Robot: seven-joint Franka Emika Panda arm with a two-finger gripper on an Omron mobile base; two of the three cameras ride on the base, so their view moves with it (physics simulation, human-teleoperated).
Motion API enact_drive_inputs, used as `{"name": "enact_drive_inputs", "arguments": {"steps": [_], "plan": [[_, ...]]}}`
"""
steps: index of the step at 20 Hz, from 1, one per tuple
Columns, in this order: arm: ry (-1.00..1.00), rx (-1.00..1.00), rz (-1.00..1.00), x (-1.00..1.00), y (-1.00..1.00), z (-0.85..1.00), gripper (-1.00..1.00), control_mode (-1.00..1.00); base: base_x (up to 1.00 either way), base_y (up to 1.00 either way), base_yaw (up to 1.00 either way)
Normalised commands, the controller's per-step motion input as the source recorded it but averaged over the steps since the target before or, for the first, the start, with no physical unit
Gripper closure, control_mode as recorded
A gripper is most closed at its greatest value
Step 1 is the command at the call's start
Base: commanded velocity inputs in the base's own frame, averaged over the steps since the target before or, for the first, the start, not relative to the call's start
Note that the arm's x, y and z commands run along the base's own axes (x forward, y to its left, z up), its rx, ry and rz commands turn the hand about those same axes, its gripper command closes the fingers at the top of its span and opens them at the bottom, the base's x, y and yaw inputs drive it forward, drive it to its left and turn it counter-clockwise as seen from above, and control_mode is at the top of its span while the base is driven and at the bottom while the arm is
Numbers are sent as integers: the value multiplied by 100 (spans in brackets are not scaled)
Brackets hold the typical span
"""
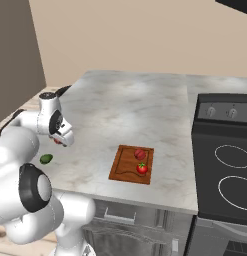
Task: Place the avocado, onion, tomato, and bell pepper on the cutting board.
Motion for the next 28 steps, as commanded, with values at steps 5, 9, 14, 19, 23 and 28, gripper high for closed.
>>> {"name": "enact_drive_inputs", "arguments": {"steps": [5, 9, 14, 19, 23, 28], "plan": [[0, 1, 0, 13, 49, 0, -100, -100, 0, 0, 0], [0, 2, 4, 26, 31, 0, -100, -100, 0, 0, 0], [-3, 3, 10, 15, 6, 0, -100, -100, 0, 0, 0], [-7, 1, 17, 3, 0, 1, -100, -100, 0, 0, 0], [-6, 0, 17, 0, 0, 2, -100, -100, 0, 0, 0], [-11, -4, 17, 2, 0, 0, -100, -100, 0, 0, 0]]}}
